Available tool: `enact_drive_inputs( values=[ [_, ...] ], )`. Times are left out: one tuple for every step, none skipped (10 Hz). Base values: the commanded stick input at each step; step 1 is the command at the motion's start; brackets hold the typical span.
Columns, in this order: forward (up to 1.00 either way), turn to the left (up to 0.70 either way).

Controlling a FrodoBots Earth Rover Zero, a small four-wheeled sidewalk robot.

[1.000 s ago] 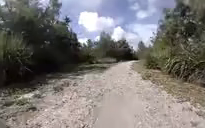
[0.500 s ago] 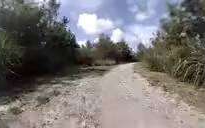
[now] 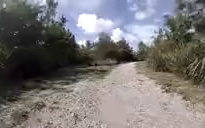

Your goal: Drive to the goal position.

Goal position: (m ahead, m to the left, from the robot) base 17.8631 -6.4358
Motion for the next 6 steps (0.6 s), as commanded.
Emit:
enact_drive_inputs(
  values=[
    [0.85,0.0],
    [0.85,0.0],
    [0.85,0.0],
    [0.85,0.0],
    [0.85,0.0],
    [0.85,0.0]
  ],
)
